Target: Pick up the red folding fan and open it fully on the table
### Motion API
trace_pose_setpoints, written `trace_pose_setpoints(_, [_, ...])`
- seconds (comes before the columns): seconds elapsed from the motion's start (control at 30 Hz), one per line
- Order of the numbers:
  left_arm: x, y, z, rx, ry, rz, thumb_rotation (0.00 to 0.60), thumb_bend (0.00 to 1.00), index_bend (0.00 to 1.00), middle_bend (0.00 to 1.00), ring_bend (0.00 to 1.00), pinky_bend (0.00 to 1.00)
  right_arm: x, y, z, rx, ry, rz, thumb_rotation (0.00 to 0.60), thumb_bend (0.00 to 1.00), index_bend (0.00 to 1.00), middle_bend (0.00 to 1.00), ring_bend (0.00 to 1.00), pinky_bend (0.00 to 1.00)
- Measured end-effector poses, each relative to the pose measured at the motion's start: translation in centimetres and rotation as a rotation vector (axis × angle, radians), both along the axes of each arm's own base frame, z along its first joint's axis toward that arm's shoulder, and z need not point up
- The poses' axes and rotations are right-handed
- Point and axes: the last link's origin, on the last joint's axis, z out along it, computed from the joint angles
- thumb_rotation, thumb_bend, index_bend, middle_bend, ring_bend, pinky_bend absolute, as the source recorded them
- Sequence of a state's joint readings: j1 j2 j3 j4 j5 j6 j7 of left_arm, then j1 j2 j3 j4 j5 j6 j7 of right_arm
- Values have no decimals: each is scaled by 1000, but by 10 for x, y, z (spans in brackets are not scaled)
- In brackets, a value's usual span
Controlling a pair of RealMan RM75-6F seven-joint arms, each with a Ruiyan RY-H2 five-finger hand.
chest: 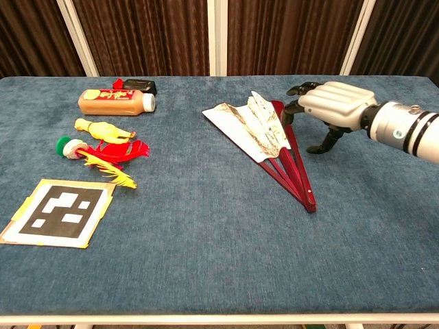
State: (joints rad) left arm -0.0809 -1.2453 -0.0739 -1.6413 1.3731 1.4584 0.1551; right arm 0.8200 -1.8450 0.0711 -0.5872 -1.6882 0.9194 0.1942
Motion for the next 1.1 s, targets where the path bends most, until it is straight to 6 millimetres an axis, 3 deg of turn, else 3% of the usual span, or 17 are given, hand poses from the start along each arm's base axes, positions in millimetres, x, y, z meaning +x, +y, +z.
trace_pose_setpoints(0.5, [-5, -2, -2, -2, -26, 16, 600, 35, 247, 248, 176, 161, 12, 2, -27, 6, 33, 93, 600, 162, 407, 315, 6, 8])
trace_pose_setpoints(0.67, [-5, -2, -2, 0, -31, 14, 600, 34, 247, 248, 176, 161, 14, 5, -32, 9, 39, 113, 600, 345, 481, 373, 65, 13])
trace_pose_setpoints(0.87, [-5, -2, 0, 7, -37, 6, 600, 34, 247, 248, 176, 161, 17, 4, -31, -1, 24, 130, 600, 592, 654, 509, 163, 59])
trace_pose_setpoints(1.1, [-1, 7, 5, 20, -37, -32, 600, 34, 247, 248, 176, 162, 25, -3, -15, -25, -18, 183, 600, 628, 786, 637, 257, 91])
